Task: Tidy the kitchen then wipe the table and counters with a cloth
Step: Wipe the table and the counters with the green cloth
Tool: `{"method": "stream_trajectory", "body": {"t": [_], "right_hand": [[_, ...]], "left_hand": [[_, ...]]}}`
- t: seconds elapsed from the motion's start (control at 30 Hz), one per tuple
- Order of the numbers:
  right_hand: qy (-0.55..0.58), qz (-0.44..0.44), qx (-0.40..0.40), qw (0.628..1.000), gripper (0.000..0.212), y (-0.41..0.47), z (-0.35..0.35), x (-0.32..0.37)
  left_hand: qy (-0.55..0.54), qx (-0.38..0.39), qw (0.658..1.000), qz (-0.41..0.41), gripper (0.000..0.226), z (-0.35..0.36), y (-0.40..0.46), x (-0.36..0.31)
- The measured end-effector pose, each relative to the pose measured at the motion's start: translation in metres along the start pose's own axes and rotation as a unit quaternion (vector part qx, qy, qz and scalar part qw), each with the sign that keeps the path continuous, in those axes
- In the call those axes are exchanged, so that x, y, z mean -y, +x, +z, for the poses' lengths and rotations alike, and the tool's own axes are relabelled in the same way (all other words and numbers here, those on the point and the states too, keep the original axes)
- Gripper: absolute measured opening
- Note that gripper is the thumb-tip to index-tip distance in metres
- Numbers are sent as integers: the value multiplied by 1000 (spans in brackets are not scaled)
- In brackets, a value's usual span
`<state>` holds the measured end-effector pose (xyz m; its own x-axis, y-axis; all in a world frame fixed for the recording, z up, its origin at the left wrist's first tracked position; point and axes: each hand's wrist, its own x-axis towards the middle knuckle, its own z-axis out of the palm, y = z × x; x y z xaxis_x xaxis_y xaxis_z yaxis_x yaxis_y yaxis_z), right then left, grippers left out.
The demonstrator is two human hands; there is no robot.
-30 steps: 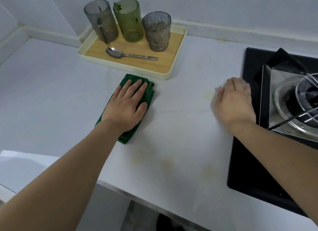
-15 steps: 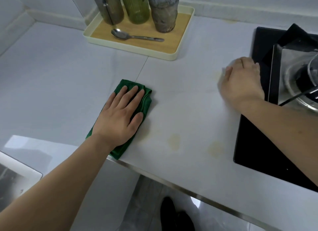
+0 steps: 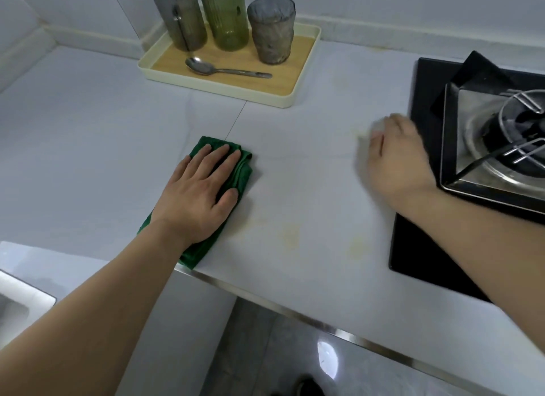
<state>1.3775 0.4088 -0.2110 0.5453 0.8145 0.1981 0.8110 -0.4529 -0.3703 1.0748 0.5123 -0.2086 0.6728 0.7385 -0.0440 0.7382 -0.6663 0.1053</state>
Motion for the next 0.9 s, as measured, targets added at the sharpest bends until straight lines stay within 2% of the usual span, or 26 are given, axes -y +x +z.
{"method": "stream_trajectory", "body": {"t": [0.1, 0.2, 0.4, 0.9], "right_hand": [[-42, -16, 18, 999, 65, -33, -4, 3], [-70, 19, 49, 996, 75, -55, -10, 4], [-65, 58, 49, 995, 54, -66, -11, 8], [-130, 54, 94, 986, 61, -61, -9, 5]], "left_hand": [[-3, 2, 1000, -2, 66, -2, 0, -1], [-1, 3, 1000, 1, 67, -5, 0, -2], [-5, 0, 1000, 2, 68, -3, -2, -2], [-17, -11, 1000, -11, 68, 3, -24, -5]]}}
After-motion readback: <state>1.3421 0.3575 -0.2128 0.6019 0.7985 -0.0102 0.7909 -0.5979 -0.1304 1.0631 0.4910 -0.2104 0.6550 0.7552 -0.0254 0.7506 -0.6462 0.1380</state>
